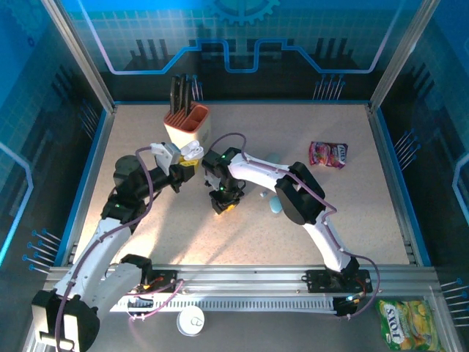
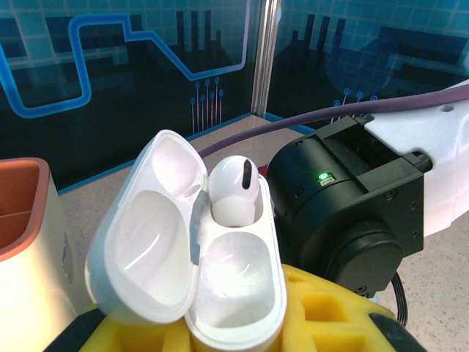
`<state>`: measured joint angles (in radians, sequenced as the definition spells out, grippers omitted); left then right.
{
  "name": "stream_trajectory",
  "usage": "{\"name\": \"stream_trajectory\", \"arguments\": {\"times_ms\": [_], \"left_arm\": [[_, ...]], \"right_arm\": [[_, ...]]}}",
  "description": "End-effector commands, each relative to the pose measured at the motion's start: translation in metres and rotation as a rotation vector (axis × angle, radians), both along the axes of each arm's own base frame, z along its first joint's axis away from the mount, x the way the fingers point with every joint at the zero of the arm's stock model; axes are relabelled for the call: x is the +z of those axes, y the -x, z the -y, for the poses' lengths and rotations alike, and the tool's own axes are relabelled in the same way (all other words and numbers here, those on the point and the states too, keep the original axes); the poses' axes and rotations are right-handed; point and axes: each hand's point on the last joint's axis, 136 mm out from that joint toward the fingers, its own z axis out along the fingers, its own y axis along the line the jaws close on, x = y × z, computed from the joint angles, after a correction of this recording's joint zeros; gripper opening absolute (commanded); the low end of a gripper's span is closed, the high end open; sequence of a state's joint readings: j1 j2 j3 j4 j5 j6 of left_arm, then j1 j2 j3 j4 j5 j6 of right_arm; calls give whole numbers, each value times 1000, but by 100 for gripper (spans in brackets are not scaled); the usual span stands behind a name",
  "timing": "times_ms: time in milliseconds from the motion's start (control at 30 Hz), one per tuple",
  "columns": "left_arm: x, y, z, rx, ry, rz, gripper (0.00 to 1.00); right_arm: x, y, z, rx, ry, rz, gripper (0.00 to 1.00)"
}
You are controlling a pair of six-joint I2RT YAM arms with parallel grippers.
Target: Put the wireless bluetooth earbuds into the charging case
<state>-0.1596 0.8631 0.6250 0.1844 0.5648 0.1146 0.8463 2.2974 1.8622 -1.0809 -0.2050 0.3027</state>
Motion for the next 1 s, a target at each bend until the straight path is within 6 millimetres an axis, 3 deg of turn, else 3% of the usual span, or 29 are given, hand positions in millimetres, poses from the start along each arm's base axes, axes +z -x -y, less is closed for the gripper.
{"name": "stream_trajectory", "arguments": {"times_ms": [0,300,667,833,967], "left_arm": [[0,4,0,-18,-16,21,16],[-3,7,3,-40,-16,11,16],[-4,4,7,-67,-12,4,16],[-6,2,8,-70,-3,-3,16],[-5,4,7,-71,-3,-4,16]], "right_arm": [[-5,6,7,9,69,-7,29],[12,-20,30,-97,58,68,22],[15,-56,95,-283,57,109,22],[0,-62,98,-292,70,101,23],[1,-61,87,-293,35,92,25]]}}
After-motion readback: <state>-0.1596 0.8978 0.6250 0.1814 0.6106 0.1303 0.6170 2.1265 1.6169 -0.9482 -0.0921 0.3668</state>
